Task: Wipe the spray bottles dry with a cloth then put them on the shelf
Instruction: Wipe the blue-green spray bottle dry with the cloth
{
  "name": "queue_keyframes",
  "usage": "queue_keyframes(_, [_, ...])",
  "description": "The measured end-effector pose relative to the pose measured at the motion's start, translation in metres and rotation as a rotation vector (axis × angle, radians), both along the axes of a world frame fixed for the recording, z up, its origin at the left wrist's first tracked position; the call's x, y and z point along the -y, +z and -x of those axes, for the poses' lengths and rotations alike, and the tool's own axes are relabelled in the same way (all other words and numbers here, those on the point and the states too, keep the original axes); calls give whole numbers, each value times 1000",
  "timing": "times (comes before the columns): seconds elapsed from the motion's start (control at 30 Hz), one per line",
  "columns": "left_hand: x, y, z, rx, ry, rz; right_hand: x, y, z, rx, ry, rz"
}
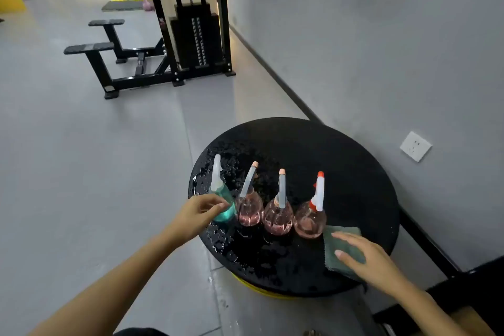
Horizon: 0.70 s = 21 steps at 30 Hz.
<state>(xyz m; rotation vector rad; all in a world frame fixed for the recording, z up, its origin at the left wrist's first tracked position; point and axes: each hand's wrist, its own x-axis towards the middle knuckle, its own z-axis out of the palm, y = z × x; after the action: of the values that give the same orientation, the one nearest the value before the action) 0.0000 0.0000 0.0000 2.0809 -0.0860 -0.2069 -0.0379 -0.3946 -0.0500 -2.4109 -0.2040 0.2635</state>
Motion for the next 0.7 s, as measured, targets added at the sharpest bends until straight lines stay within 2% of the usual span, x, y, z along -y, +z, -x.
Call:
queue_keyframes(0.2, [-18, -51, -22, -101, 61, -189, 12, -58, -15, -12, 32, 255])
queue_keyframes(0.37, [-29, -85, -51, -145, 167, -160, 15, -83, -27, -110, 37, 474])
queue_keyframes(0.5, [-31, -102, -72, -183, 165, -53, 9, -95, -30, -143, -13, 467])
queue_keyframes(0.6, [-36, -113, -82, -220, 54, 68, 15, -118, -28, -62, -69, 402])
queue_keyframes(0.7, [-39, -123, -88, -253, 41, 86, 17, -126, -32, 16, -97, 390])
